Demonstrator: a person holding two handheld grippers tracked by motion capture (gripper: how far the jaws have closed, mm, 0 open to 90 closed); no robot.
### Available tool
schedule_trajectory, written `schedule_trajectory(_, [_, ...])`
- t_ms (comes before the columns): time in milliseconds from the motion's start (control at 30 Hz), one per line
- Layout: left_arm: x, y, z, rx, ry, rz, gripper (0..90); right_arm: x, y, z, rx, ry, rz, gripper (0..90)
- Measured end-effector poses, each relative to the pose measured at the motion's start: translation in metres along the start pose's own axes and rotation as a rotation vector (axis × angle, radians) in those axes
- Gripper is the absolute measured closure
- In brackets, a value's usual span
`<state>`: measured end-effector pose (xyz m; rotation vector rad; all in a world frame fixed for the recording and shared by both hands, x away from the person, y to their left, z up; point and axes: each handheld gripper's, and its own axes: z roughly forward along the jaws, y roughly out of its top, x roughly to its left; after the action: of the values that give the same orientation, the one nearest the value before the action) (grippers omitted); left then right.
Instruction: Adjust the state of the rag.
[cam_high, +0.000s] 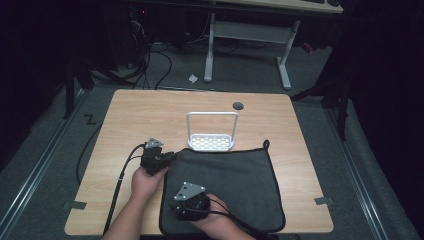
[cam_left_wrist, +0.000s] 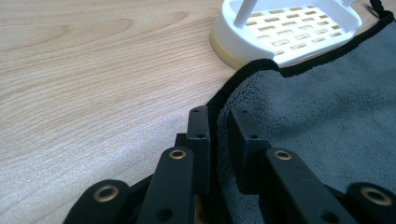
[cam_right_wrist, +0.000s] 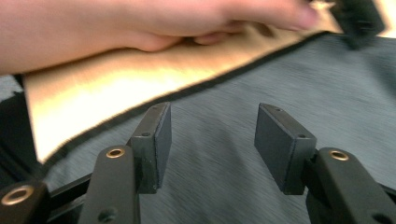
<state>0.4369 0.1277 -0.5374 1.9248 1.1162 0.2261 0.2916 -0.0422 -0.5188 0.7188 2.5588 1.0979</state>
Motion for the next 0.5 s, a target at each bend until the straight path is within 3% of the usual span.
schedule_trajectory(233, [0.000, 0.000, 0.000, 0.000, -0.001, 0.003, 78.7, 0.018, 0.010, 0.019, 0.025, 0.079, 0.006, 42.2])
schedule_trajectory(467, [0.000, 0.000, 0.000, 0.001, -0.001, 0.001, 78.6, 0.022, 0.008, 0.024, 0.052, 0.074, -0.032, 41.7])
schedule_trajectory(500, [0.000, 0.000, 0.000, 0.001, -0.001, 0.000, 78.6, 0.022, 0.007, 0.023, 0.054, 0.069, -0.025, 48.1])
